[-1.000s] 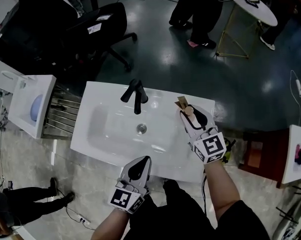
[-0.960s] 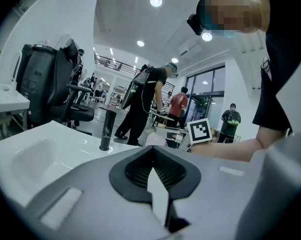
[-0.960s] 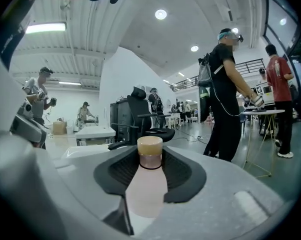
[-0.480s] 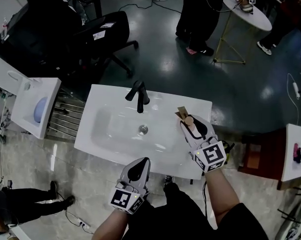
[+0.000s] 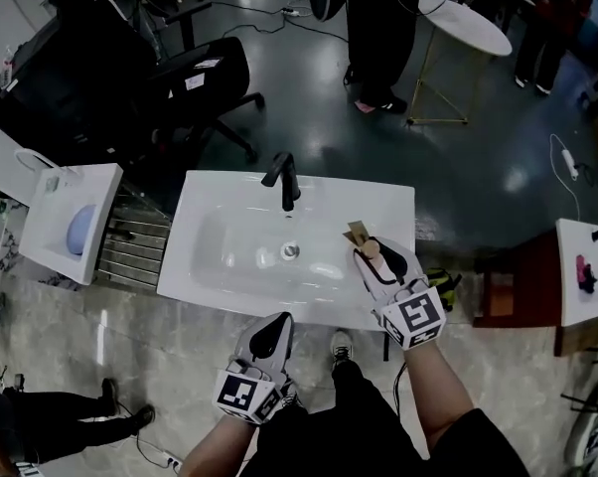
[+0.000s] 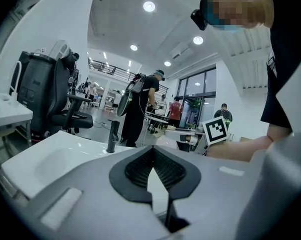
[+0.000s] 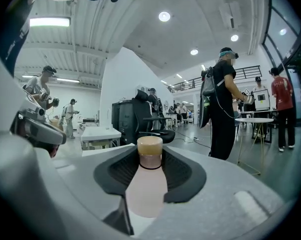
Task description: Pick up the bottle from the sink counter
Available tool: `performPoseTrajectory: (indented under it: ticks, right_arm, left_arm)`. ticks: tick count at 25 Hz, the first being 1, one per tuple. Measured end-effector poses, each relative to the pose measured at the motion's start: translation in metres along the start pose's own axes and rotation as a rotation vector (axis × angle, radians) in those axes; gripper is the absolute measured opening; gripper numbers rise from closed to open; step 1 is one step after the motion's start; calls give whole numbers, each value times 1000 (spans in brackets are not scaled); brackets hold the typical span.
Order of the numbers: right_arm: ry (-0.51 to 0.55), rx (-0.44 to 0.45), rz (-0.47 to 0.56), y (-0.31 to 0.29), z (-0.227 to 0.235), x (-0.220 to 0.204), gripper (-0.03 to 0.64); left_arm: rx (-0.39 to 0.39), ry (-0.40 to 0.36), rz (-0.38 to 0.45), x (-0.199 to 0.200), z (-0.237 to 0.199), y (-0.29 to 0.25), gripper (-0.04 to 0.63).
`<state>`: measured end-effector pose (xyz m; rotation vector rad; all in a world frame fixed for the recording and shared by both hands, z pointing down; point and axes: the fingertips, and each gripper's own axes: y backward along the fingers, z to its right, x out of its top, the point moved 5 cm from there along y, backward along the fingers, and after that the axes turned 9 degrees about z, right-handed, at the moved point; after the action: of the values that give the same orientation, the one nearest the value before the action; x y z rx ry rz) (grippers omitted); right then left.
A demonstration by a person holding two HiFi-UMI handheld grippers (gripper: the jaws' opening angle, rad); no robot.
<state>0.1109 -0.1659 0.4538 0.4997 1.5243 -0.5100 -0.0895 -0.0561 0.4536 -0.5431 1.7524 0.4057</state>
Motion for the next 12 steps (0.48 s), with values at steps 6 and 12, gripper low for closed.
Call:
performPoseTrajectory:
  ticks: [6, 12]
  right_arm:
    - [-9, -34, -10, 20, -38, 5, 138]
    - [-15, -70, -12, 39, -78, 3, 138]
  left_arm:
    - [-8, 17, 1, 9, -8, 30, 3]
    - [-60, -1, 8, 6, -13, 59, 3]
